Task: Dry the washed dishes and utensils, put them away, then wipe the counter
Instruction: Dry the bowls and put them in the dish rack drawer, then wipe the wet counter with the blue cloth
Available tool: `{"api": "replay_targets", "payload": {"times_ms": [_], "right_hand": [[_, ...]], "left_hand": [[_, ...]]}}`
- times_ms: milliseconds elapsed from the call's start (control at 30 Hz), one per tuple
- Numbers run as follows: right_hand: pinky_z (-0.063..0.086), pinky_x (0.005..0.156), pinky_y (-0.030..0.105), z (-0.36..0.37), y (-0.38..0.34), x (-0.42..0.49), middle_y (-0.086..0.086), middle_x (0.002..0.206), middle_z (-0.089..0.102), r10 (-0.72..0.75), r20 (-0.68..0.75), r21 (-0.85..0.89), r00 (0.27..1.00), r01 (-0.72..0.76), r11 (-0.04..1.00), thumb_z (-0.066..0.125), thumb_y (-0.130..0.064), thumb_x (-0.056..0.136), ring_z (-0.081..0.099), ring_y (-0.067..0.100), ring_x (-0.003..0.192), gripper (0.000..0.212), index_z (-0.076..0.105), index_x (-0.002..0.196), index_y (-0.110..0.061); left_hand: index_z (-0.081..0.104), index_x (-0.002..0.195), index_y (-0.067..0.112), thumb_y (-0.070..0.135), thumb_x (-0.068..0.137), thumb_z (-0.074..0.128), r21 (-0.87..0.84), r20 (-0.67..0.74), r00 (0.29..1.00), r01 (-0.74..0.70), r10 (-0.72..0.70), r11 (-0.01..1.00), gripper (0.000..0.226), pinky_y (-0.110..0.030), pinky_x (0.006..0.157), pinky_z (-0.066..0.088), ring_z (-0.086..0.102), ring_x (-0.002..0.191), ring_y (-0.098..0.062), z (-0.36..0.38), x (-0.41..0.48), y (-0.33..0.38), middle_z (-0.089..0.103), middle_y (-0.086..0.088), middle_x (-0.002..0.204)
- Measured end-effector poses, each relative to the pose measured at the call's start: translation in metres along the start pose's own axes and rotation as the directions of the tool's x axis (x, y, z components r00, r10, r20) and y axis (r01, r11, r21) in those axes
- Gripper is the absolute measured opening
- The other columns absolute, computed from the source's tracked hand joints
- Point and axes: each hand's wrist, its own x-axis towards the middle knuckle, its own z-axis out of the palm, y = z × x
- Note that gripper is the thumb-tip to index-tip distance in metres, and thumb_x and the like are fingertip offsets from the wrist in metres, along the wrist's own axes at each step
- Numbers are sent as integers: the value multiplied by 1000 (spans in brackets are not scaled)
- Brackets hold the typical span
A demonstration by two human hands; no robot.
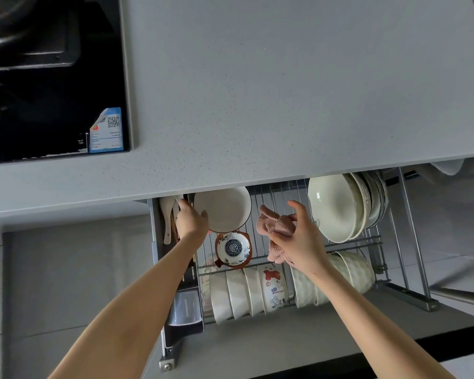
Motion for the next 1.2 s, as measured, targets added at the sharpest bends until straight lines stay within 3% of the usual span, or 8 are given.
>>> {"api": "replay_targets", "payload": {"times_ms": [233, 467, 600, 700, 833, 967, 1100, 1200], "right_hand": [[55, 73, 21, -12, -33, -30, -10, 108, 55, -140, 42, 98, 989, 136, 986, 77, -19, 78, 62, 12, 99, 66, 42, 134, -21], [56, 68, 19, 1, -122, -81, -18, 105, 55, -363, 209, 289, 908, 298, 910, 73, -6, 80, 59, -10, 88, 51, 51, 123, -22], [55, 84, 33, 31, -182, -124, -13, 101, 65, -535, 327, 322, 779, 440, 838, 73, -13, 77, 64, 3, 90, 42, 57, 110, -34], [50, 79, 16, 59, -218, -160, -14, 96, 68, -616, 434, 342, 657, 513, 788, 73, -18, 80, 64, -4, 88, 29, 62, 104, -31], [49, 82, 16, 95, -241, -201, -10, 101, 72, -670, 493, 241, 555, 653, 718, 74, -33, 79, 65, -1, 92, 32, 68, 109, -23], [45, 84, 16, 117, -249, -225, -10, 108, 70, -777, 346, 36, 526, 820, 571, 77, -36, 77, 63, 7, 98, 34, 71, 108, -23], [48, 95, 31, 129, -250, -232, -5, 123, 56, -408, 563, 206, 718, 357, 911, 76, -44, 75, 56, 10, 112, 63, 50, 131, -32], [57, 86, 43, 133, -255, -241, 4, 122, 63, -239, 711, 331, 661, -14, 944, 76, -42, 72, 66, 18, 101, 75, 42, 137, -28]], "left_hand": [[41, 116, 6, 40, 92, 53, -208, 57, 993, 117, -108, 971, 44, -44, 68, 59, 68, 63, -29, -50, -61, -2, 64, -11, 85], [49, 127, 21, 69, 70, 49, -690, 606, 794, 490, 55, 532, 75, -47, 85, 55, 62, 101, -35, -142, -169, -14, 60, -19, 116], [57, 128, 21, 75, 77, 42, -853, 521, 827, 495, 211, 167, 75, -57, 104, 38, 55, 117, -40, -191, -202, -45, 63, -21, 118], [72, 103, 15, 66, 85, 38, -941, 314, 925, 333, 211, -60, 64, -46, 89, 51, 67, 100, -28, -232, -227, -69, 69, -13, 108], [68, 63, 20, 41, 93, 48, -972, 105, 988, 126, 114, -200, 41, -27, 51, 54, 66, 58, -14, -258, -237, -110, 65, -1, 70], [59, 109, -4, 18, 90, 60, -987, -41, 999, -44, -23, -153, 29, -26, 54, 56, 68, 60, -17, -269, -229, -157, 69, -10, 75], [64, 97, 4, 16, 94, 54, -991, -103, 995, -102, 5, -88, 16, -35, 74, 53, 69, 70, -21, -283, -235, -178, 71, -9, 80], [64, 101, 2, 20, 92, 59, -990, -136, 991, -136, 11, -22, 21, -35, 75, 54, 69, 76, -23, -295, -234, -181, 72, -11, 88]]}}
